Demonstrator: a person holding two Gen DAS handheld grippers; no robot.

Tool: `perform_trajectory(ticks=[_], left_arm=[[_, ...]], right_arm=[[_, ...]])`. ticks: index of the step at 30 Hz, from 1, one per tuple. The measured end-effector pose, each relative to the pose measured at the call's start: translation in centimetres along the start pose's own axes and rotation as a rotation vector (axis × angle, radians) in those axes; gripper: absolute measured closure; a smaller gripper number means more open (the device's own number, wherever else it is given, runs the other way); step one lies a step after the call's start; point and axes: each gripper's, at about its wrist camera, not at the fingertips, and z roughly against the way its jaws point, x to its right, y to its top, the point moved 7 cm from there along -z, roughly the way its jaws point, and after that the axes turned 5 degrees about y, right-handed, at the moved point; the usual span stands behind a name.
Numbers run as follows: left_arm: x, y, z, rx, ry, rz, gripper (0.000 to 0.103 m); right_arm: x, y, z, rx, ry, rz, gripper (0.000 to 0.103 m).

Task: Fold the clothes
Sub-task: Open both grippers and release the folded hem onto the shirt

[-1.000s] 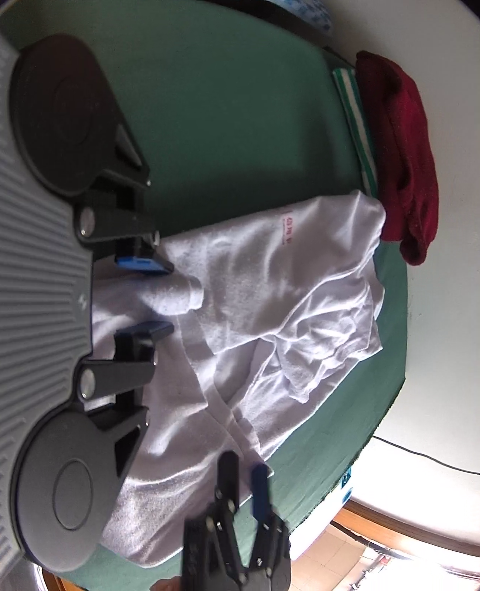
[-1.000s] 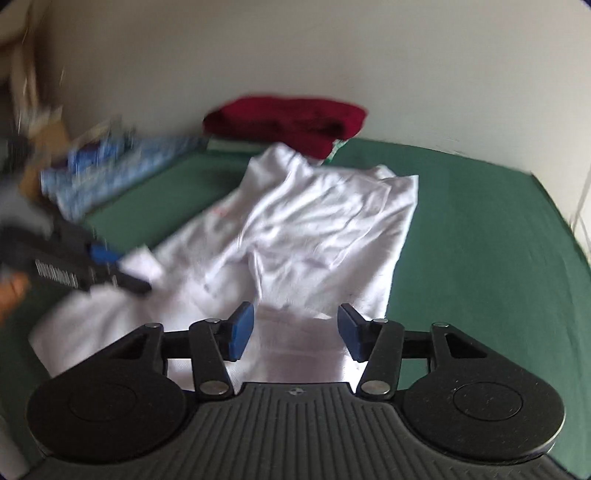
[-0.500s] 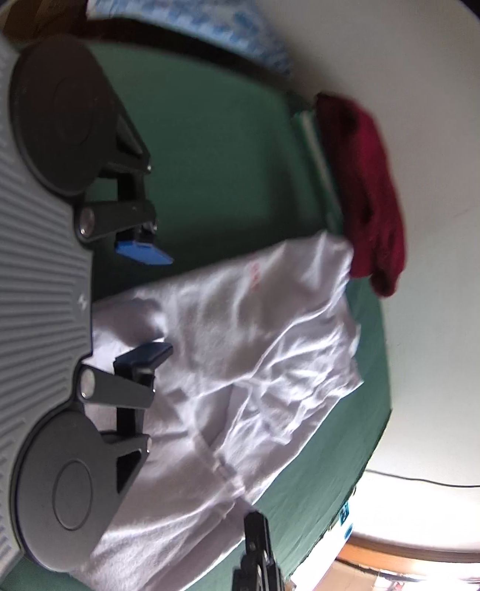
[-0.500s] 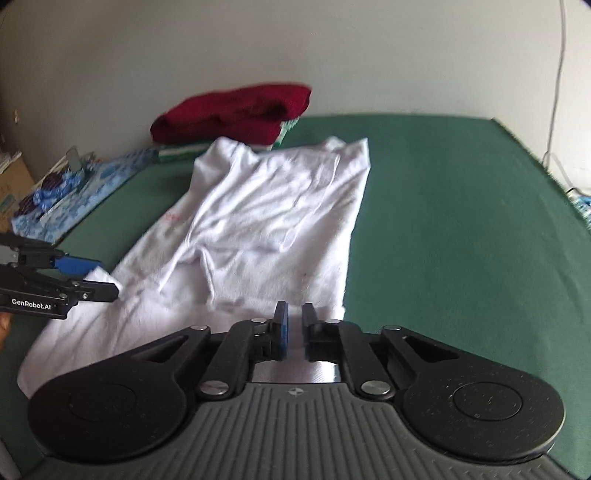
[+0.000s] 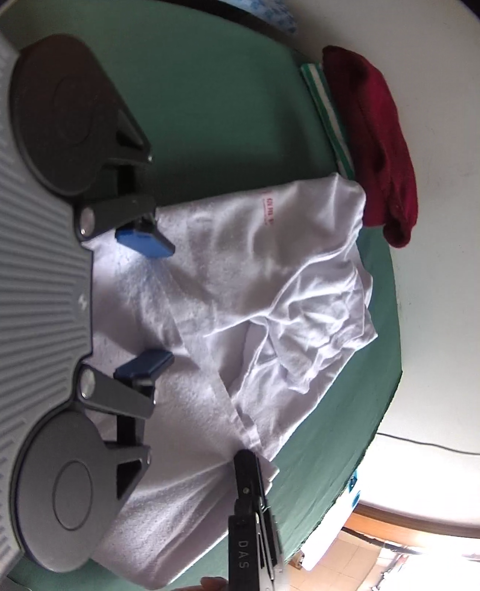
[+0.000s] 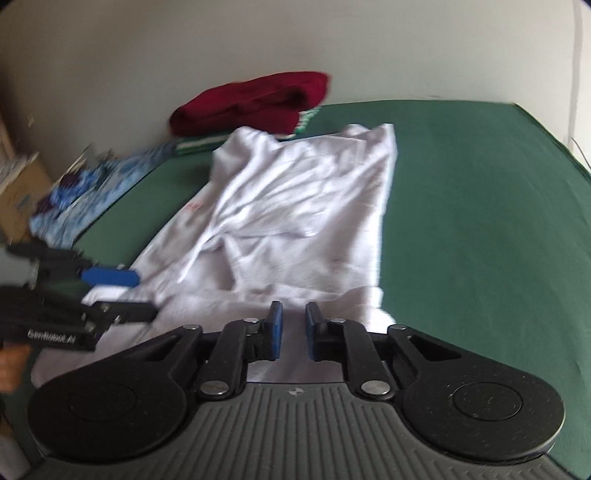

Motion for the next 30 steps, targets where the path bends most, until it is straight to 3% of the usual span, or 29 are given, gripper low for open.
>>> perform_trajectory(ticks=[2,5,7,9,10,11,12,15,19,21,27,30], left_arm=[[-0.5,-0.2,-0.3,0.002,-0.005,0.022,0.029],[-0.7,-0.1,-0.4,-0.004,-0.012,0.023,0.029],[-1.2,0.1,0.3,-0.001,0.003,0.034,0.042],[-2.3,0.1,1.2,0.017,0.075,0.047,0.05],[-3.0,0.0,1.9,0.021,0.11,0.056,0.058],[-3.7,-0.1,2.6,0.026,0.145,0.066,0.059],[-4.1,-0.2,3.6,0.034,0.151,0.079,0.059],[-3.5,-0.8,6.4,0.053,0.109,0.097,0.059],[-1.0,-3.6,6.5,-0.01,0.073,0.032,0.05],[-0.4,-5.2,5.3,-0.073,0.09,0.033,0.052],[-1.5,-5.5,5.4,-0.068,0.149,0.094,0.041],[-2.3,-5.9,6.3,-0.072,0.17,0.107,0.041]], right_arm=[[1.0,-0.2,0.0,0.022,0.03,-0.078,0.103],[1.3,-0.1,0.2,0.018,0.052,-0.111,0.103],[1.1,0.1,0.9,0.0,0.033,-0.114,0.103],[1.0,0.1,2.6,0.031,0.002,-0.112,0.083],[1.0,0.1,3.5,0.046,-0.014,-0.11,0.081],[0.6,-0.3,3.9,0.037,-0.008,-0.097,0.081],[0.2,-0.8,4.3,0.026,-0.002,-0.082,0.08],[-1.1,-2.3,5.4,-0.005,0.018,-0.039,0.065],[-2.2,-4.2,6.3,-0.04,0.021,0.008,0.065],[-1.9,-4.8,5.7,-0.047,-0.015,0.013,0.065],[-1.7,-4.2,5.7,-0.059,-0.027,-0.008,0.064],[-1.1,-4.8,5.7,-0.066,-0.032,-0.025,0.054]])
